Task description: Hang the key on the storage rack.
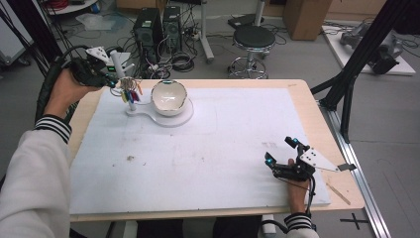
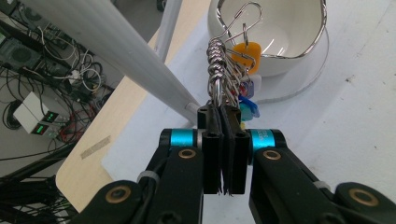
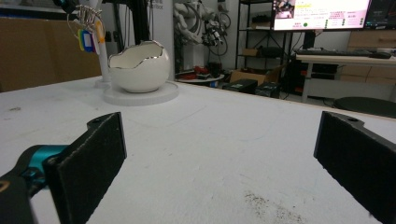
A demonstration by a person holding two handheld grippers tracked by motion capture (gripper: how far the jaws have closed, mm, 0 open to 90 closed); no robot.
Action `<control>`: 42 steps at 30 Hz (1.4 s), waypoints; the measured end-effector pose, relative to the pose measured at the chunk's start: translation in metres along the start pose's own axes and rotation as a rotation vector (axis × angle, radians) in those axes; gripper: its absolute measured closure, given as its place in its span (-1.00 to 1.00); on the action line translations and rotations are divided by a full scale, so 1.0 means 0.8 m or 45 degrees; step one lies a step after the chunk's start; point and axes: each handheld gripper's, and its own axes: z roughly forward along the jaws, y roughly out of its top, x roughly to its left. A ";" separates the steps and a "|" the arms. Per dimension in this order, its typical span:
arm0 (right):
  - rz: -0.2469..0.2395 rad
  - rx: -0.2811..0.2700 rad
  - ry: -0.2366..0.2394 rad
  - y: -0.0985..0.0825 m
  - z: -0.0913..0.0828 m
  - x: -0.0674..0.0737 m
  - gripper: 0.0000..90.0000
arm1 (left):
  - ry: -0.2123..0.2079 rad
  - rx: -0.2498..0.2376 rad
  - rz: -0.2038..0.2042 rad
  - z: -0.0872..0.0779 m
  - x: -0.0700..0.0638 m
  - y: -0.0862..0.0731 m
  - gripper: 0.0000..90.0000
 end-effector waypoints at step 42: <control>-0.004 -0.006 0.002 0.000 0.000 0.000 -0.96 | 0.073 -0.059 -0.058 0.017 0.018 -0.037 0.94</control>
